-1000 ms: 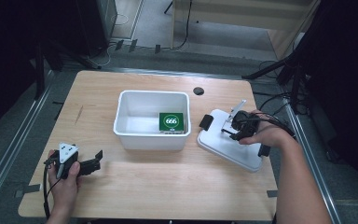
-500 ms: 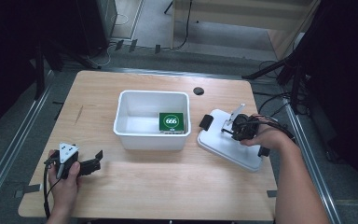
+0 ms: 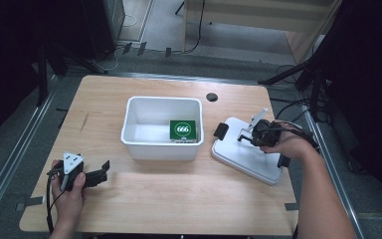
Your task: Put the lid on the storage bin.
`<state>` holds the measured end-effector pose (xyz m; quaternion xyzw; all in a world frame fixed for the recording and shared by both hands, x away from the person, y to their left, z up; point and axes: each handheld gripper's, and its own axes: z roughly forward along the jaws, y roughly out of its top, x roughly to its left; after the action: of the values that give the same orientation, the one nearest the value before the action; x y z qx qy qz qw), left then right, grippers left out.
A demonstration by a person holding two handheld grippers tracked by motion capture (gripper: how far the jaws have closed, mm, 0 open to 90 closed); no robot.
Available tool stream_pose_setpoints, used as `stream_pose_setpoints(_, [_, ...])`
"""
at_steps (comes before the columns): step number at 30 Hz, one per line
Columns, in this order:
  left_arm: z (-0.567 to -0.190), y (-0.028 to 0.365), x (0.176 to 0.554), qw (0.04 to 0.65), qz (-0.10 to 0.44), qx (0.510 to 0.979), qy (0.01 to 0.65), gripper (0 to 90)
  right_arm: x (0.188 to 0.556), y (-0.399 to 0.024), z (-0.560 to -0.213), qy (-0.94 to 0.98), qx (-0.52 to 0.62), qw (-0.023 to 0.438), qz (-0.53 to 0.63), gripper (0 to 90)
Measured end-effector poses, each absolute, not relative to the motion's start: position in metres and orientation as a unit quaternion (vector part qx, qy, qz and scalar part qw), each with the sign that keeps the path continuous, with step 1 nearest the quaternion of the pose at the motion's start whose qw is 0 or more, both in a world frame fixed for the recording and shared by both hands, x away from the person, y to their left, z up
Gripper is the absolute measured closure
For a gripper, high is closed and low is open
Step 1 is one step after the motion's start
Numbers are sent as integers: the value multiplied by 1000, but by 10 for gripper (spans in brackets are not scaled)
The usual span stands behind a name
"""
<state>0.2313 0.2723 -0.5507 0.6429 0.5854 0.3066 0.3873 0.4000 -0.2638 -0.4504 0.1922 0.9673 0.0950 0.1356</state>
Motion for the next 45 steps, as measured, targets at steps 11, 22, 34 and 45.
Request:
stream_pose_setpoints(11, [-551, 272, 231, 388, 307, 643, 585, 0, 397, -260, -420, 969, 171, 151, 95, 858])
stream_pose_setpoints(22, [-551, 272, 231, 388, 306, 642, 586, 0, 399, -255, -385, 969, 153, 173, 94, 859])
stream_pose_setpoints(34, [-551, 272, 231, 387, 306, 643, 585, 0, 399, -252, -354, 969, 142, 178, 98, 858])
stream_pose_setpoints(45, [-551, 272, 231, 389, 307, 642, 585, 0, 396, -234, -327, 969, 120, 183, 114, 858])
